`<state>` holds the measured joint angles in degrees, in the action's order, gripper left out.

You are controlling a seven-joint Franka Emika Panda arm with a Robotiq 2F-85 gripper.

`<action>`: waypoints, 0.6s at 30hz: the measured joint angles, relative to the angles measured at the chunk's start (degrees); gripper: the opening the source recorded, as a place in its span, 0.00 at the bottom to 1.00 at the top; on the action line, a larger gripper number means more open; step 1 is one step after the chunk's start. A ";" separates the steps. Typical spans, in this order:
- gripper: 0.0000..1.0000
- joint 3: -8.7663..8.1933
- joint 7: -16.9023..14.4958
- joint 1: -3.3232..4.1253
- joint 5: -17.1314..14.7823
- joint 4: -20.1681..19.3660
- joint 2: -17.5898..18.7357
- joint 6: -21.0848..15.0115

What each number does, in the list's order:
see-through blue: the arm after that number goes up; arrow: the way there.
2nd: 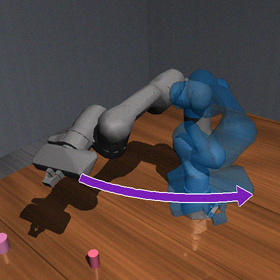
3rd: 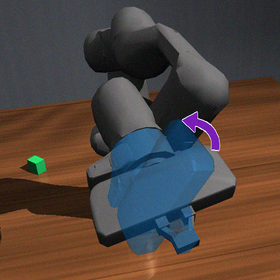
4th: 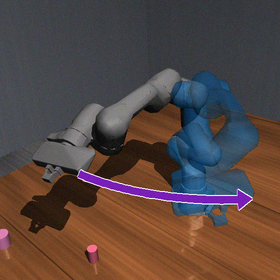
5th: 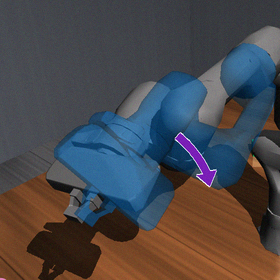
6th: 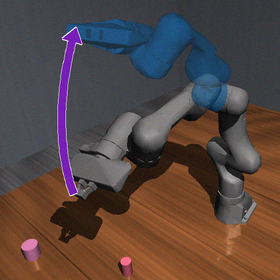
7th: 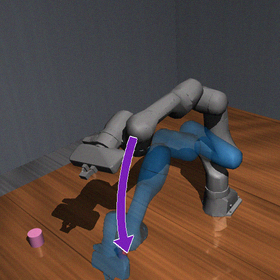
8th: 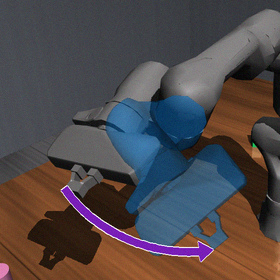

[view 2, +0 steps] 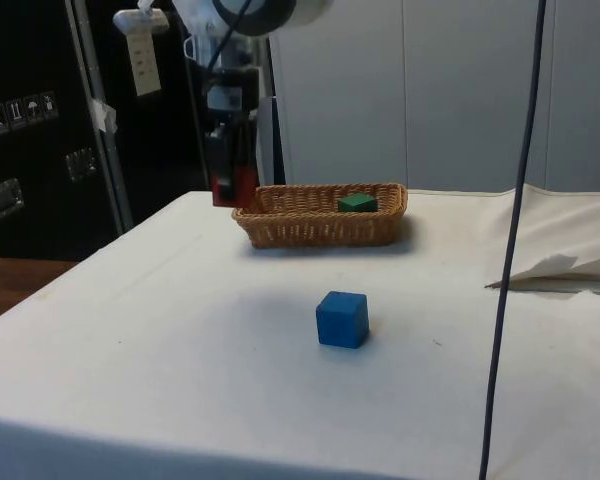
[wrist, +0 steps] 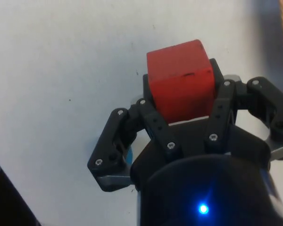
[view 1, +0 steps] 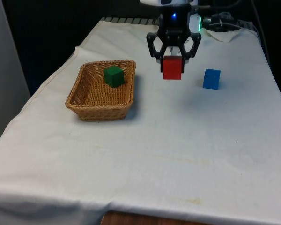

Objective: Pick up exactly two blocks and place them into the basket.

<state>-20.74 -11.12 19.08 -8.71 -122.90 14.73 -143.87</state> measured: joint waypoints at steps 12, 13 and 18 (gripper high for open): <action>0.00 -2.81 -2.29 -0.40 0.00 3.44 0.17 3.44; 0.00 -3.04 -2.52 -0.46 -0.06 3.84 0.57 3.44; 0.00 -4.24 -4.01 -0.86 -0.74 5.96 2.64 3.95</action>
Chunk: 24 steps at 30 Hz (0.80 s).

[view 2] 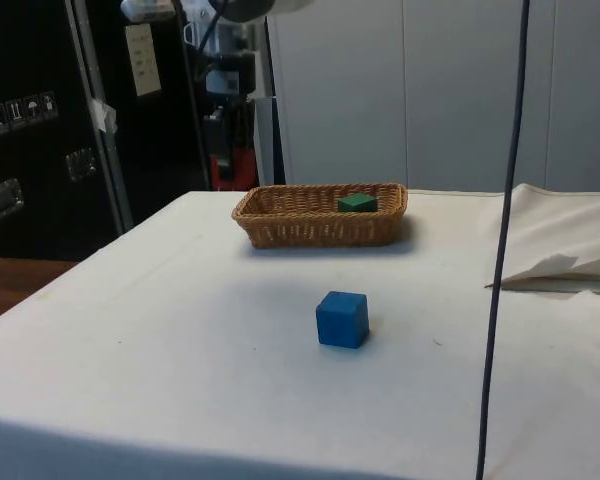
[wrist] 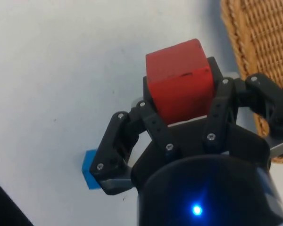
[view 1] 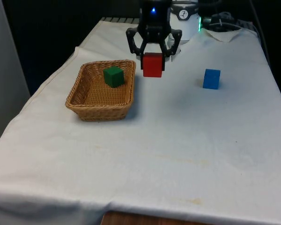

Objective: Pick up exactly two blocks and place them into the basket.

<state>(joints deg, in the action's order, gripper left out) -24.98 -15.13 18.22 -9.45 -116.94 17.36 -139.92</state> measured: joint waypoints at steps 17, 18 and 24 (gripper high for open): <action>0.00 -4.58 -6.13 -1.09 -3.27 6.47 6.30 1.60; 0.00 -4.81 -6.42 -1.15 -3.38 6.65 6.53 1.60; 0.00 -6.25 -8.31 -1.66 -4.07 7.16 7.79 1.60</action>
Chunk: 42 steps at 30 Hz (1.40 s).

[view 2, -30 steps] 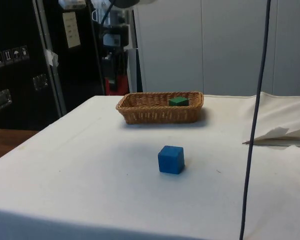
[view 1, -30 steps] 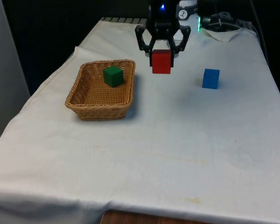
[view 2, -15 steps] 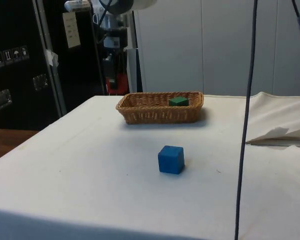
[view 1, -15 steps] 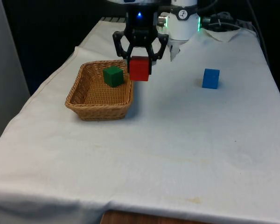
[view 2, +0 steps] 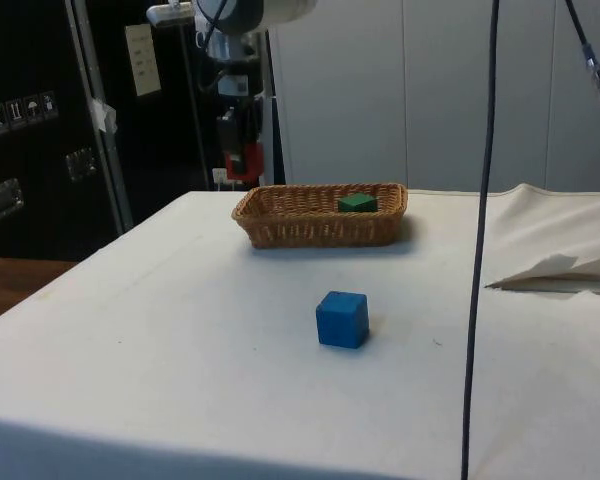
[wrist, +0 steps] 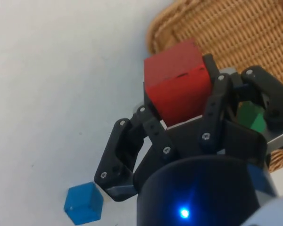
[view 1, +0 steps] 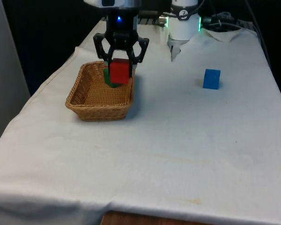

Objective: Pick up exactly two blocks and place them into the basket.

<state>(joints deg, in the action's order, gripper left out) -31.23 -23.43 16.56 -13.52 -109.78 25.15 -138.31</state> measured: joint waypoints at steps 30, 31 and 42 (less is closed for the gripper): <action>0.00 -3.09 -7.22 -1.32 -7.05 -0.46 9.05 -3.32; 0.00 -3.09 -7.62 -1.32 -7.79 -0.46 9.80 -3.67; 0.36 -3.38 -7.73 -1.32 -8.31 -0.52 10.20 -3.78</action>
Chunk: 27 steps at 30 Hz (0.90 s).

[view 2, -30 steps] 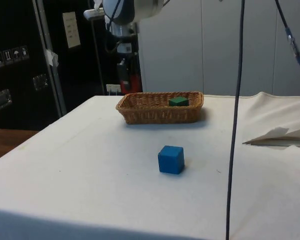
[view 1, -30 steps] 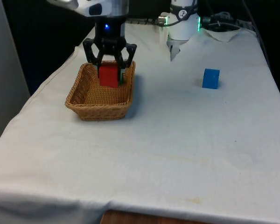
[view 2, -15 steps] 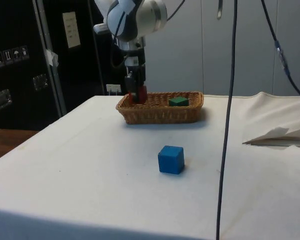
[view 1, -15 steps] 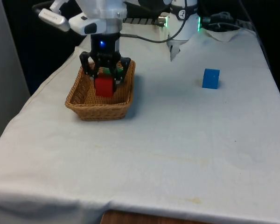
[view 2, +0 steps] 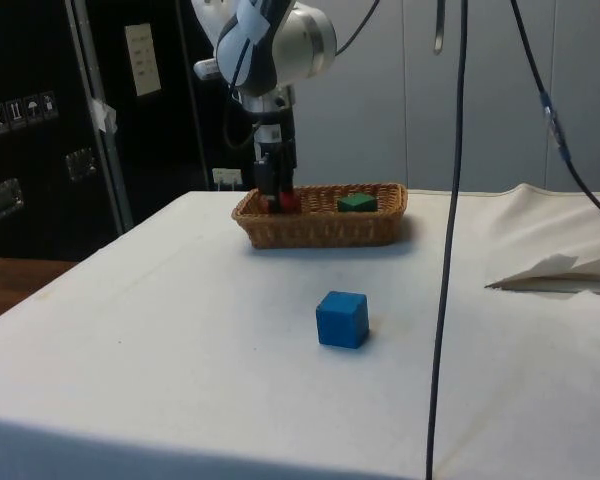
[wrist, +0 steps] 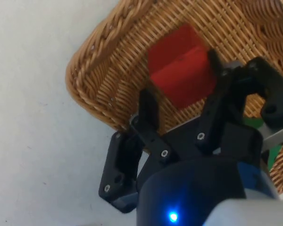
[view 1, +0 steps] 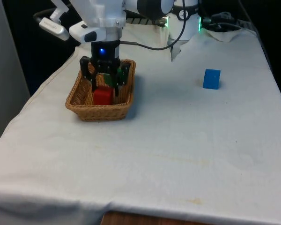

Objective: Pick up exactly two blocks and place them into the basket.

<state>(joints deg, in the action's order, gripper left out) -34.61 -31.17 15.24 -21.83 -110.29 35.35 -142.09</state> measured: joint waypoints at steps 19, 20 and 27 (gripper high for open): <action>1.00 -0.69 0.52 0.34 0.00 -0.23 -1.32 0.52; 1.00 -0.69 0.52 0.34 0.00 -0.23 -1.32 0.52; 1.00 -1.32 2.86 0.97 2.01 -2.52 -6.36 1.60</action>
<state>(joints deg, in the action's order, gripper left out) -35.92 -28.30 16.21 -19.82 -112.82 28.99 -140.49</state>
